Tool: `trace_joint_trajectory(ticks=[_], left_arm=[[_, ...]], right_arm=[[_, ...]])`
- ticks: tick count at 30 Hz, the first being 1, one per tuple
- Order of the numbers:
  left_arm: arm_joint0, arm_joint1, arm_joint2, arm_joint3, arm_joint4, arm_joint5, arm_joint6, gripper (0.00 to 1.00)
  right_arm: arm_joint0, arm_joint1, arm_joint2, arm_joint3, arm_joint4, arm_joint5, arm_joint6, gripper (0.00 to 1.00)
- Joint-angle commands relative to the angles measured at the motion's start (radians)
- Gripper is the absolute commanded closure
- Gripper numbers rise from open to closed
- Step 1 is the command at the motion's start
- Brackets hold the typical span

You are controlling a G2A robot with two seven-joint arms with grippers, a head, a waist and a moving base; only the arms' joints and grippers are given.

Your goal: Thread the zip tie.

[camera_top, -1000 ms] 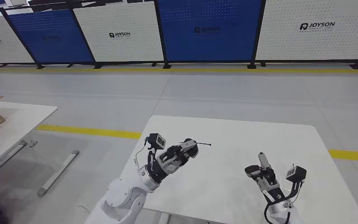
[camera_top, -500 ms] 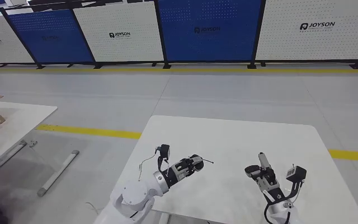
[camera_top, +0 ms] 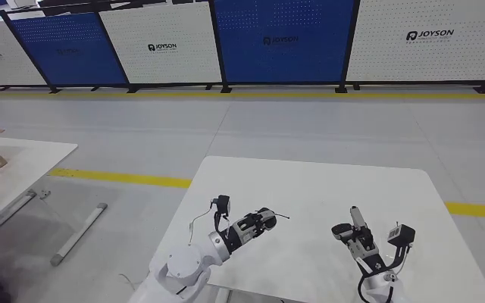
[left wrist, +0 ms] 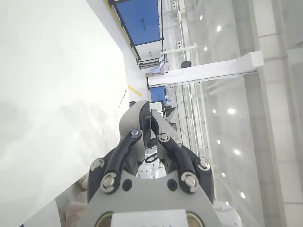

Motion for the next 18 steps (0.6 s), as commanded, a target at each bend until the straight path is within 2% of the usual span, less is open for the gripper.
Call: trace_joint_trajectory(ticks=[1,4,7,10,12,18], left_arm=[[-0.005,-0.002,-0.002,-0.019,-0.01,-0.03,0.017,1.0],[0.005,-0.004,-0.018,-0.067,-0.09,-0.111,0.024,1.0],[0.026,-0.004,-0.039,-0.111,-0.169,-0.174,-0.016,1.0],[0.036,-0.001,-0.068,-0.135,-0.284,-0.201,-0.09,1.0],[0.04,0.003,-0.087,-0.137,-0.332,-0.197,-0.156,1.0],[0.04,0.003,-0.087,-0.137,-0.332,-0.197,-0.156,1.0]], right_arm=[[0.0,0.0,0.0,0.0,0.0,0.0,0.0,0.0],[0.0,0.0,0.0,0.0,0.0,0.0,0.0,0.0],[0.0,0.0,0.0,0.0,0.0,0.0,0.0,0.0],[0.0,0.0,0.0,0.0,0.0,0.0,0.0,0.0],[0.0,0.0,0.0,0.0,0.0,0.0,0.0,0.0],[0.0,0.0,0.0,0.0,0.0,0.0,0.0,0.0]])
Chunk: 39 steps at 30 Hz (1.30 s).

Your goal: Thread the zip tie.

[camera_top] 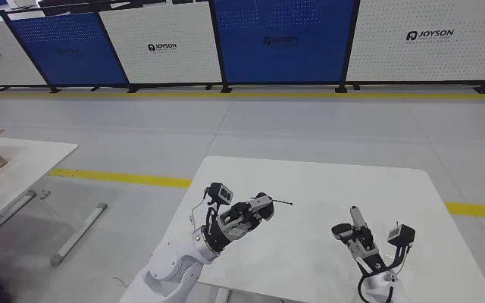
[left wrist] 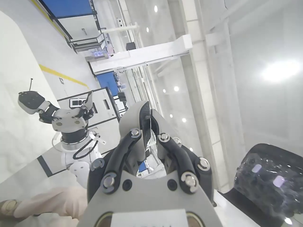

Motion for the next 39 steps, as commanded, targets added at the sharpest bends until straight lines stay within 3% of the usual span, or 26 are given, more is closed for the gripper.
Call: trace_joint_trajectory(ticks=[1,6,9,13,17,23,29,36,39], left_arm=[[0.0,0.0,0.0,0.0,0.0,0.0,0.0,1.0],[-0.003,-0.001,0.003,-0.003,-0.001,-0.004,0.007,1.0],[0.001,-0.002,-0.002,-0.023,-0.042,-0.053,-0.009,1.0],[0.029,-0.001,-0.026,-0.045,-0.09,-0.108,-0.046,1.0],[0.029,0.002,-0.034,-0.038,-0.071,-0.072,-0.043,1.0],[0.009,0.01,-0.001,-0.013,0.121,0.095,0.002,1.0],[-0.016,0.013,0.063,0.058,0.235,0.187,-0.001,1.0],[-0.037,0.015,0.127,0.121,0.321,0.218,-0.003,1.0],[-0.04,0.015,0.143,0.126,0.336,0.216,0.011,1.0]], right_arm=[[0.0,0.0,0.0,0.0,0.0,0.0,0.0,0.0],[0.0,0.0,0.0,0.0,0.0,0.0,0.0,0.0],[0.0,0.0,0.0,0.0,0.0,0.0,0.0,0.0],[0.0,0.0,0.0,0.0,0.0,0.0,0.0,0.0],[0.0,0.0,0.0,0.0,0.0,0.0,0.0,0.0],[0.0,0.0,0.0,0.0,0.0,0.0,0.0,0.0],[0.0,0.0,0.0,0.0,0.0,0.0,0.0,0.0],[0.0,0.0,0.0,0.0,0.0,0.0,0.0,0.0],[0.0,0.0,0.0,0.0,0.0,0.0,0.0,0.0]])
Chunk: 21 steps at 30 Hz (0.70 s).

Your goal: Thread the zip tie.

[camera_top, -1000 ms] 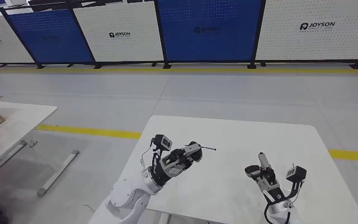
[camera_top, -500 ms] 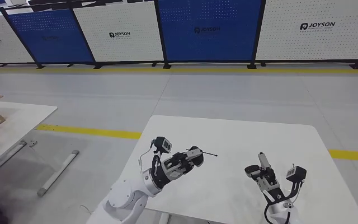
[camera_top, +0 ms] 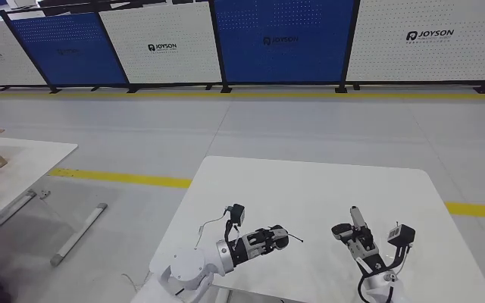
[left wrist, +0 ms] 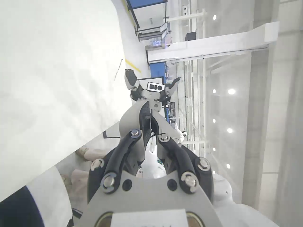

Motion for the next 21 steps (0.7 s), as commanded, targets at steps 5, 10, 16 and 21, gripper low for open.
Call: trace_joint_trajectory(ticks=[5,10,16,21], left_arm=[[0.0,0.0,0.005,-0.006,-0.01,-0.009,0.005,0.93],[0.0,0.0,0.005,-0.006,-0.01,-0.009,0.005,1.0],[0.0,0.0,0.005,-0.006,-0.01,-0.009,0.005,1.0],[0.0,0.0,0.005,-0.006,-0.01,-0.009,0.005,1.0]], right_arm=[[0.0,0.0,0.0,0.0,0.0,0.0,0.0,0.0],[0.0,0.0,0.0,0.0,0.0,0.0,0.0,0.0],[0.0,0.0,0.0,0.0,0.0,0.0,0.0,0.0],[0.0,0.0,0.0,0.0,0.0,0.0,0.0,0.0]])
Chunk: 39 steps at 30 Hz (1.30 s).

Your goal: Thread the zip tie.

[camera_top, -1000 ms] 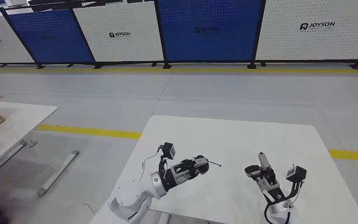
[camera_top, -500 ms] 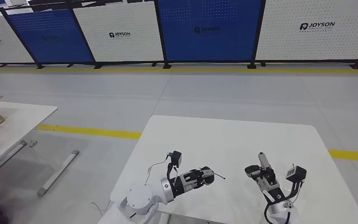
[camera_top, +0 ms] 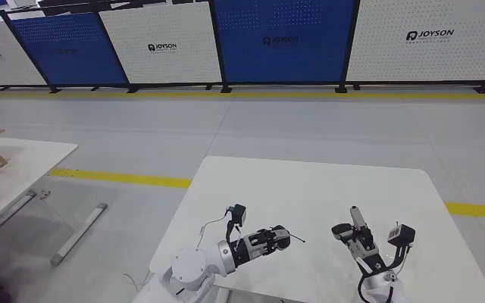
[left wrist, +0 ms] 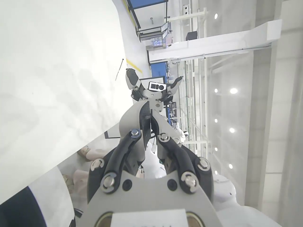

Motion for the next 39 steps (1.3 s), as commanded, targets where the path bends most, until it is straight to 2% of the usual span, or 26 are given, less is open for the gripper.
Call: trace_joint_trajectory(ticks=[1,4,8,11,14,24,26,29,31,33,39], left_arm=[[0.0,0.0,0.0,0.0,0.0,0.0,0.0,1.0],[0.0,0.0,0.0,0.0,0.0,0.0,0.0,1.0],[0.004,0.0,0.007,-0.043,-0.01,-0.037,0.004,1.0],[0.013,0.002,0.005,-0.053,-0.018,-0.058,0.003,1.0],[0.01,0.003,0.011,-0.04,-0.012,-0.05,0.003,1.0],[0.01,0.003,0.012,-0.039,-0.015,-0.05,0.005,1.0],[0.005,0.0,0.023,-0.03,-0.067,-0.066,0.007,1.0],[-0.006,-0.005,0.038,-0.014,-0.139,-0.113,-0.005,1.0],[-0.013,-0.008,0.057,0.0,-0.139,-0.134,0.003,1.0],[-0.021,-0.01,0.076,0.014,-0.149,-0.134,0.0,1.0],[-0.023,-0.01,0.078,0.016,-0.153,-0.135,-0.001,1.0]], right_arm=[[0.0,0.0,0.0,0.0,0.0,0.0,0.0,0.0],[0.0,0.0,0.0,0.0,0.0,0.0,0.0,0.0],[0.0,0.0,0.0,0.0,0.0,0.0,0.0,0.0],[0.0,0.0,0.0,0.0,0.0,0.0,0.0,0.0],[0.0,0.0,0.0,0.0,0.0,0.0,0.0,0.0],[0.0,0.0,0.0,0.0,0.0,0.0,0.0,0.0],[0.0,0.0,0.0,0.0,0.0,0.0,0.0,0.0],[0.0,0.0,0.0,0.0,0.0,0.0,0.0,0.0],[0.0,0.0,0.0,0.0,0.0,0.0,0.0,0.0],[0.0,0.0,0.0,0.0,0.0,0.0,0.0,0.0],[0.0,0.0,0.0,0.0,0.0,0.0,0.0,0.0]])
